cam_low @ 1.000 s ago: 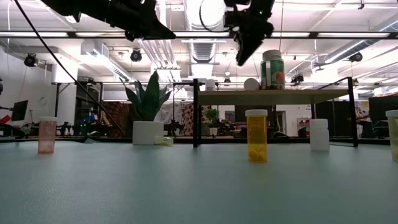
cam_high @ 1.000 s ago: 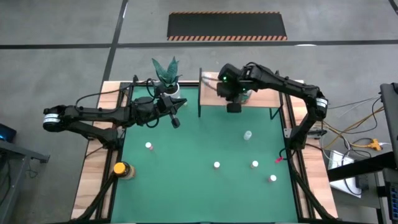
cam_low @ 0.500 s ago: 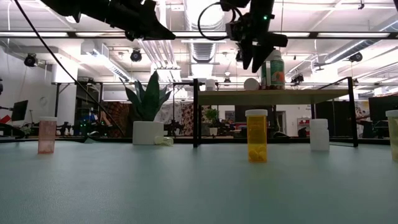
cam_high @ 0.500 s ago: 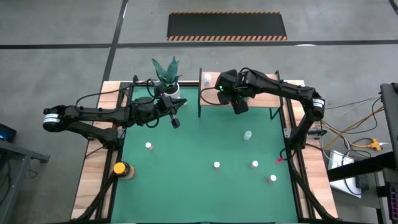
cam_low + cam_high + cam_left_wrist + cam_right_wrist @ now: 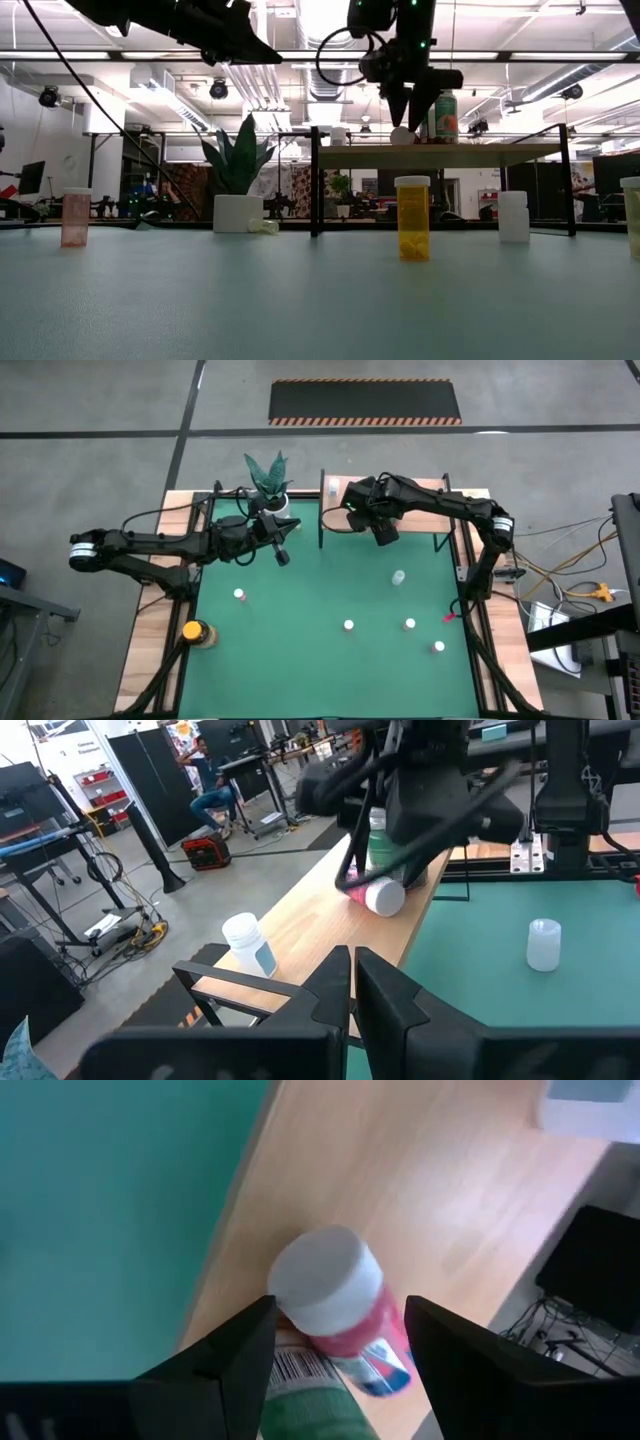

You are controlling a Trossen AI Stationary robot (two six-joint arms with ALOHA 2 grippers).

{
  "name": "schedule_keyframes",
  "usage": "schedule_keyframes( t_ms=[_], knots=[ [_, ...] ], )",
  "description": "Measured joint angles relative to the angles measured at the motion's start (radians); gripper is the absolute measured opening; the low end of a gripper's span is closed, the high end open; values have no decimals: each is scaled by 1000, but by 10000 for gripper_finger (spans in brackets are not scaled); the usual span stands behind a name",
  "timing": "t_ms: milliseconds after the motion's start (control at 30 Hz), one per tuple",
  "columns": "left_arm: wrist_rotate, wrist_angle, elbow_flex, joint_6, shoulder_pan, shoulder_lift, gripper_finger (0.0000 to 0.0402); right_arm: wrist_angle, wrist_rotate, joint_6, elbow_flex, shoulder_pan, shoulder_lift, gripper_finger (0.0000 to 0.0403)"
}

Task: Pick and place medicine bottles onto shelf by color
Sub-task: Put the pink pill bottle on the shelf

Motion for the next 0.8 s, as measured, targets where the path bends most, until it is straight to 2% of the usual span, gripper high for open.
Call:
schedule_keyframes(
  t_ms=[467, 800],
  knots=[
    [0, -1, 0, 0, 0, 0, 1, 48, -2, -11, -3, -11, 17, 215],
    [3, -1, 0, 0, 0, 0, 1, 88, -5, -28, -59, -41, 21, 215]
  ],
)
